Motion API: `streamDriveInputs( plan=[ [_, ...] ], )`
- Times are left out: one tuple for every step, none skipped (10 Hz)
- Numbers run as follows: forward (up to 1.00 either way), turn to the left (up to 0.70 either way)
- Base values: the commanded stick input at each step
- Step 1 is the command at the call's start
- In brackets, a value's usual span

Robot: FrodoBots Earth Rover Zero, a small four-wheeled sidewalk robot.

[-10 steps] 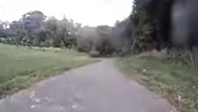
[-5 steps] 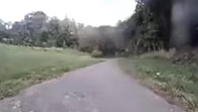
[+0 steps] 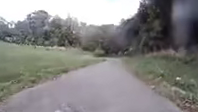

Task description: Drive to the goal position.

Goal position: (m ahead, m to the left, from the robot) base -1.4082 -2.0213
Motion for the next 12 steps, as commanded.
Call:
streamDriveInputs(
  plan=[
    [1.00, 0.00],
    [1.00, 0.00],
    [1.00, 0.00],
    [1.00, 0.00],
    [1.00, 0.00],
    [1.00, 0.00],
    [1.00, 0.00],
    [1.00, 0.00],
    [1.00, 0.00],
    [1.00, 0.00],
    [1.00, 0.00],
    [1.00, 0.00]
  ],
)
